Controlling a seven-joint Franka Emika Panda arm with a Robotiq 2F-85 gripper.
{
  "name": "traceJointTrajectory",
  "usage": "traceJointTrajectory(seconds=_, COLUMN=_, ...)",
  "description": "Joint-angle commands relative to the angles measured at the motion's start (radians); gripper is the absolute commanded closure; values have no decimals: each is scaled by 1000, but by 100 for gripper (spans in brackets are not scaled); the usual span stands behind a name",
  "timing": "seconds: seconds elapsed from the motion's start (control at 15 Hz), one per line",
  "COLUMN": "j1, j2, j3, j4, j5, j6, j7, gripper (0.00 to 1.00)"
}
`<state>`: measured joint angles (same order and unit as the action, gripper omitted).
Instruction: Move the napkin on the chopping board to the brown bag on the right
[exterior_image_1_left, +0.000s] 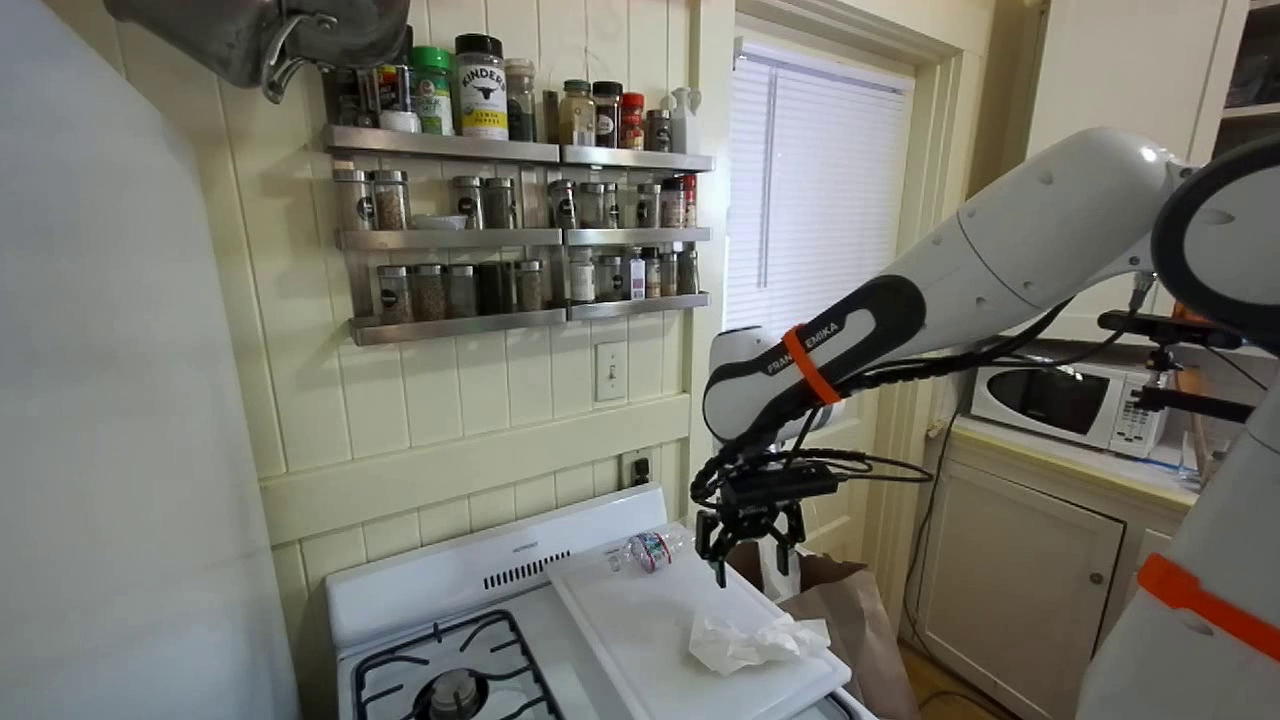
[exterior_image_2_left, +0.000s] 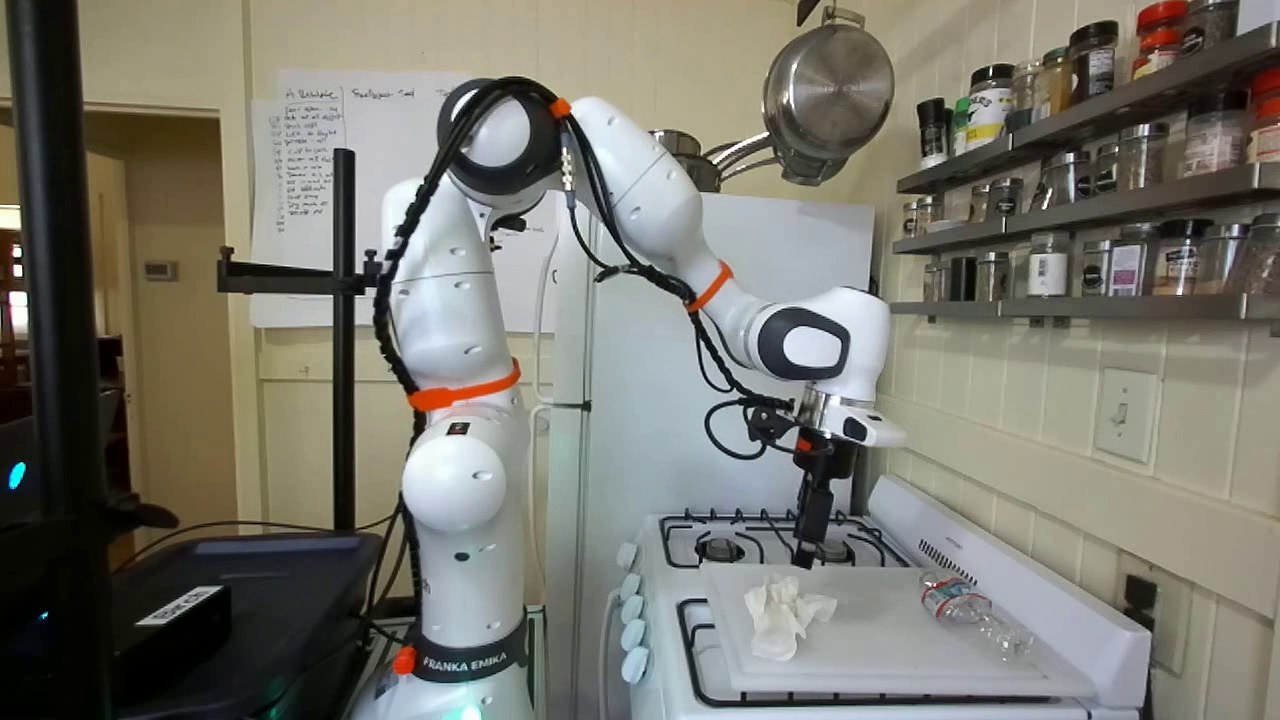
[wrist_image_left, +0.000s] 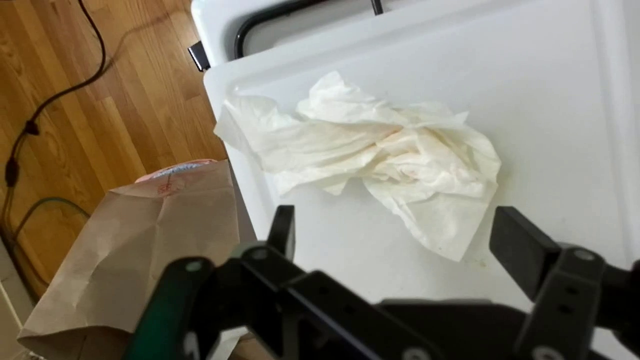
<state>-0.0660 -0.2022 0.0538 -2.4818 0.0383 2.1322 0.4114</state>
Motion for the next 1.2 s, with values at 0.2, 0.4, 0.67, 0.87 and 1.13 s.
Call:
traceJointTrajectory(seconds=0.2, j1=23, j2=50, j3=-12, j4=-55, j5=58, j6=65, j7=0, gripper=0)
traceJointTrajectory(seconds=0.4, j1=32, j2=68, j3=-7, j4=-83, j5=76, j6=120, j7=11, gripper=0)
traceJointTrajectory(seconds=0.67, j1=41, j2=103, j3=-2, j4=-113, j5=67, j6=204, j7=45, gripper=25)
traceJointTrajectory(seconds=0.87, j1=45, j2=125, j3=-2, j4=-128, j5=60, j6=247, j7=62, gripper=42)
traceJointTrajectory(seconds=1.13, j1=50, j2=133, j3=-4, j4=-132, j5=57, j6=265, j7=73, gripper=74)
